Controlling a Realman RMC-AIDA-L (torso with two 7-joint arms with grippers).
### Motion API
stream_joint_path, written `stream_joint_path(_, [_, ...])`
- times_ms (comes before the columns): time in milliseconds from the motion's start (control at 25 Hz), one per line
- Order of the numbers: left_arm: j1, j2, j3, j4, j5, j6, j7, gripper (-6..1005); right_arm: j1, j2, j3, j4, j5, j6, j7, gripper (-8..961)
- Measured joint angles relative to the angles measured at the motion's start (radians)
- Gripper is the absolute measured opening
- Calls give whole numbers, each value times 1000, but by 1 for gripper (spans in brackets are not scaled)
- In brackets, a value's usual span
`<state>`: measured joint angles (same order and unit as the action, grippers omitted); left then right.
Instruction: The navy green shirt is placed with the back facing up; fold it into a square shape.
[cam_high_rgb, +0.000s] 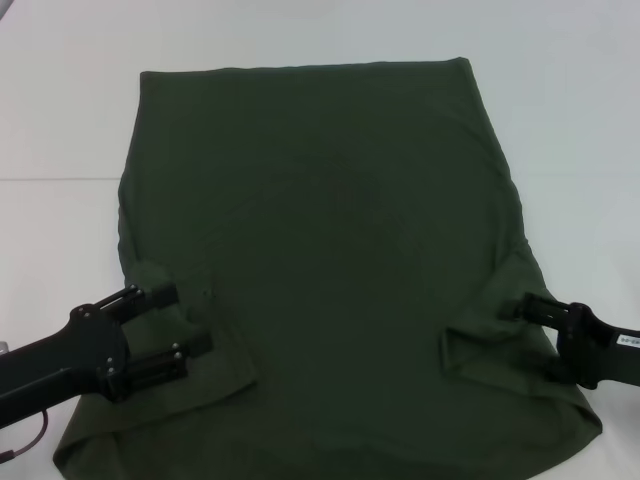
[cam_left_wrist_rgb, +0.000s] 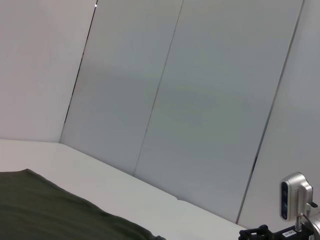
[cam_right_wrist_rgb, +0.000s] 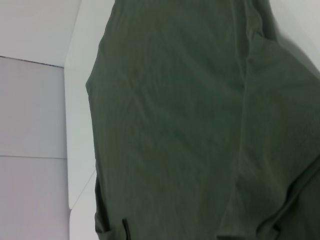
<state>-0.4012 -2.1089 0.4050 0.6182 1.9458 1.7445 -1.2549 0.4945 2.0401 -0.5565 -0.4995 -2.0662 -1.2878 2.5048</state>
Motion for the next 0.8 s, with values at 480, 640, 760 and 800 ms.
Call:
stream_joint_path(480, [1, 0, -1, 0, -1, -10, 1, 891, 42, 8, -10, 38, -2, 108, -2, 932])
stream_joint_path(640, [0, 1, -3, 0, -1, -13, 3, 891, 53, 12, -11, 56, -4, 137, -2, 932])
stream_joint_path(760, [0, 1, -4, 0, -1, -13, 4, 891, 60, 16, -11, 59, -4, 149, -2, 931])
stream_joint_path(800, [0, 1, -5, 0, -1, -13, 5, 891, 60, 18, -11, 59, -4, 153, -1, 931])
